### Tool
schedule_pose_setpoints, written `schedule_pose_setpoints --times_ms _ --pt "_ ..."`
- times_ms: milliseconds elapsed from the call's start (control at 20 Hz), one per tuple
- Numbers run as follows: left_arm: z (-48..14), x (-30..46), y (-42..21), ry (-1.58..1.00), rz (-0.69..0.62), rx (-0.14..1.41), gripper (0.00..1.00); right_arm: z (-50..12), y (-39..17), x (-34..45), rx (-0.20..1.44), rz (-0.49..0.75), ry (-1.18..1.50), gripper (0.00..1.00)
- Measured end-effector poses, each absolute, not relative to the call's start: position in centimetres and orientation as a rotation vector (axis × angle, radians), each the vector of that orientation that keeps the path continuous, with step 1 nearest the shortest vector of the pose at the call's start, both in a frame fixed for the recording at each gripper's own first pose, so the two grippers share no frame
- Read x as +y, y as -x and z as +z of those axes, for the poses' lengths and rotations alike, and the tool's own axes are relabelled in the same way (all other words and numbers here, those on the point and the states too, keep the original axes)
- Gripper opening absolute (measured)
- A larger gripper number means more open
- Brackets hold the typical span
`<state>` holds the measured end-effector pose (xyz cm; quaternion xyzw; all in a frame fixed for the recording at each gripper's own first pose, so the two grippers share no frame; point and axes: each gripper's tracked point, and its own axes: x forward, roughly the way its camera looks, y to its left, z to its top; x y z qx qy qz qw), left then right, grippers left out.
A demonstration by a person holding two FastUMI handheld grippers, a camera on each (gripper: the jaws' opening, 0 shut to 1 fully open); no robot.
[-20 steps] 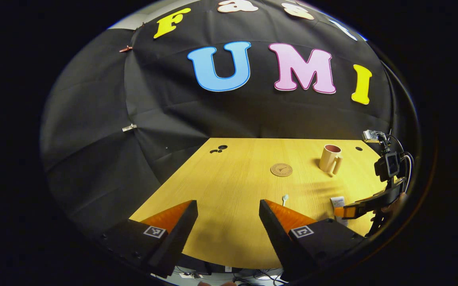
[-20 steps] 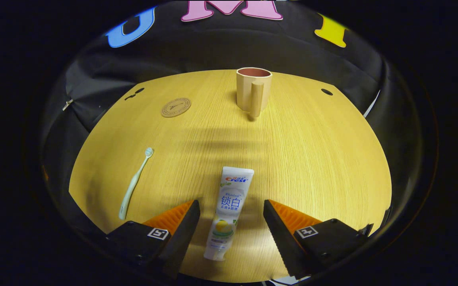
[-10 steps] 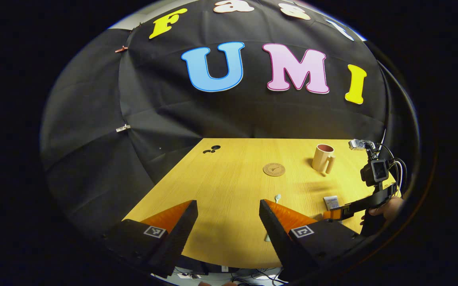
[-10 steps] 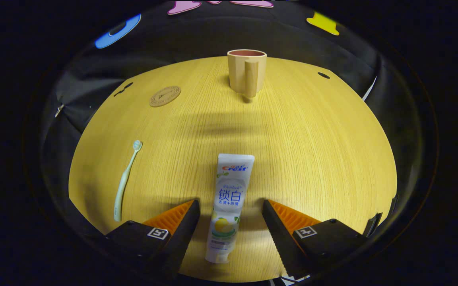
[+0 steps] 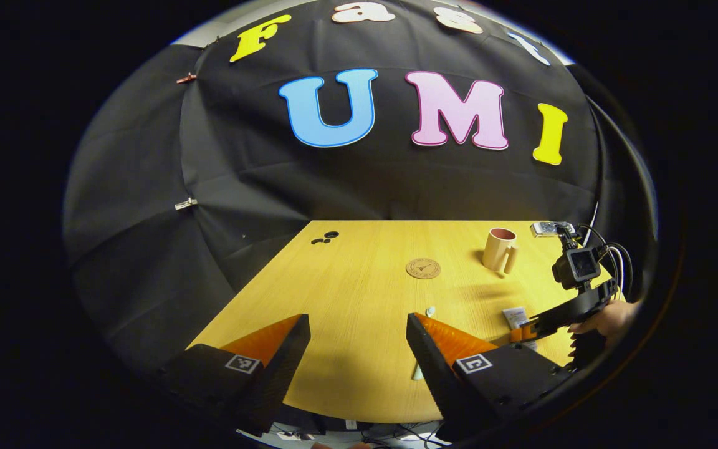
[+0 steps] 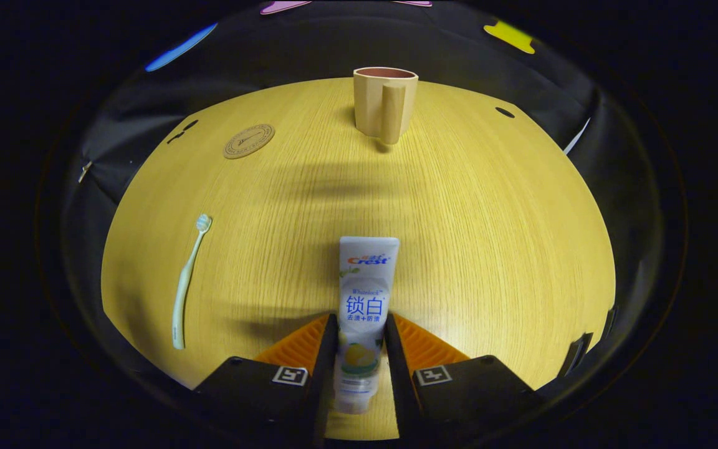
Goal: Put the toothbrush and toothpaste on the desktop into the cup, then pick up the cup and place it on the coaster on the desktop.
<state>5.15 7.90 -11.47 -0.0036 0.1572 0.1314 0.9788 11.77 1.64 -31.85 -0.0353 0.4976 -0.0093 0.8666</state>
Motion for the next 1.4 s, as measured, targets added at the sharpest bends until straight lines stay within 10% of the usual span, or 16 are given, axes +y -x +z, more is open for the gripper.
schedule_pose_setpoints --times_ms 300,650,1400 --pt "-12.0 7.9 -6.1 0.002 0.249 0.314 0.98 -32.1 -11.6 1.7 1.101 0.047 0.105 0.43" --pt "-13.0 7.5 -7.5 -0.012 0.25 0.344 0.99 -32.0 -11.3 1.7 1.1 0.119 -0.004 0.14" --pt "-23.3 2.6 -14.3 0.117 0.016 0.726 0.96 -24.7 -12.1 -2.4 0.96 0.184 -0.097 0.14"
